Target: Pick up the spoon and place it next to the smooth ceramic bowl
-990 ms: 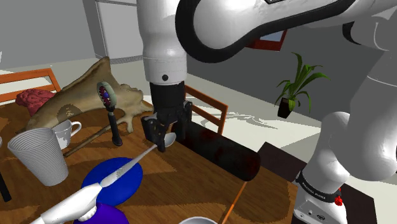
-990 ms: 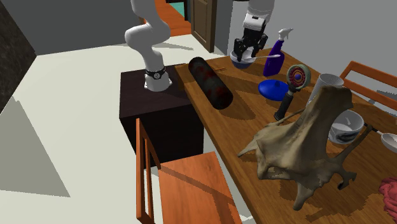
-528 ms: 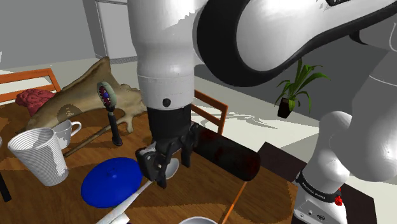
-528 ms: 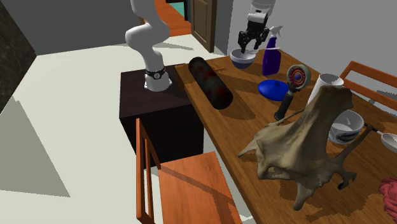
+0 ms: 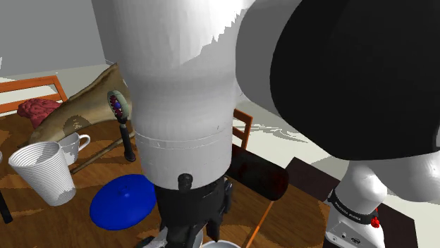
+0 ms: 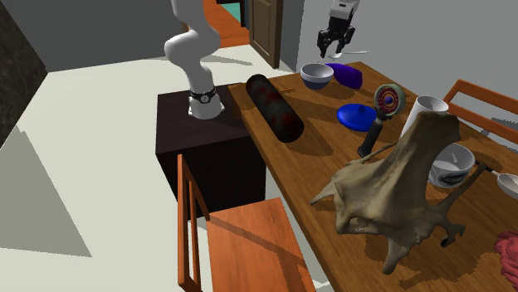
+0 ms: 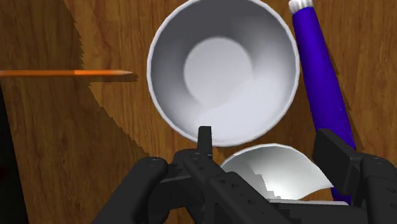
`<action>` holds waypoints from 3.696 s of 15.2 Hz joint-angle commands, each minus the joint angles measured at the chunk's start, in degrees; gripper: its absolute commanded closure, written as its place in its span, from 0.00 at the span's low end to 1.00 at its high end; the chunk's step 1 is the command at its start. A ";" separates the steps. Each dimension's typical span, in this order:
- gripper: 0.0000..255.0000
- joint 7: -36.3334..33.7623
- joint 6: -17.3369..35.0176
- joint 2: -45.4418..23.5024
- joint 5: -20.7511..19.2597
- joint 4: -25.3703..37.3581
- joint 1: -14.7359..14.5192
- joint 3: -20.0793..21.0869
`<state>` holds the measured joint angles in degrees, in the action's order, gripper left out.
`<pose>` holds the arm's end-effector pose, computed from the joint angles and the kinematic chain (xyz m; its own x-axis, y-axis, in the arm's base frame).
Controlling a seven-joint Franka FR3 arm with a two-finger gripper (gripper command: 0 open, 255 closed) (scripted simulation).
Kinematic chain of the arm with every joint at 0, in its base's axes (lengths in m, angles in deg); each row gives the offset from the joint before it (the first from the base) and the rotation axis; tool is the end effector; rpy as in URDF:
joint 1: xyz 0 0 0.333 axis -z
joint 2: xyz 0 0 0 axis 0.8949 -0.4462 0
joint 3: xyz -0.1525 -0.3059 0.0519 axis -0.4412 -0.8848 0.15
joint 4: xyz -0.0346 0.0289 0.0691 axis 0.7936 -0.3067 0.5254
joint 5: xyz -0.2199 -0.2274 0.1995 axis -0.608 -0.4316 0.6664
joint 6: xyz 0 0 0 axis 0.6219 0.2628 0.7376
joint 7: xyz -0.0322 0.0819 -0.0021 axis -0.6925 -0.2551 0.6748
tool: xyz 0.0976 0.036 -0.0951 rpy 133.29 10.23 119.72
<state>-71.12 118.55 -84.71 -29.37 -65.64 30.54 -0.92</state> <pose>0.2329 0.5012 0.4840 0.9866 0.0502 -0.1551 0.0451 -0.9983 -0.0363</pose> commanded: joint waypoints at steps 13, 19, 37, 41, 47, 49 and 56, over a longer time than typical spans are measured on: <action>1.00 -22.32 0.05 -13.81 -8.76 14.03 -14.12 6.60; 1.00 -25.84 1.39 -17.56 -11.18 16.18 -17.45 6.69; 1.00 -26.20 13.53 -21.83 -13.80 7.61 -18.09 5.15; 1.00 -26.49 16.39 -23.47 -14.79 6.18 -18.52 4.52; 1.00 -26.49 16.39 -23.47 -14.79 6.18 -18.52 4.52; 1.00 -26.49 16.38 -23.47 -14.79 6.19 -18.52 4.52; 0.00 -26.12 14.84 -22.54 -14.21 6.89 -18.11 4.84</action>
<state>-97.47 134.41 -107.72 -43.89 -59.35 12.22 3.76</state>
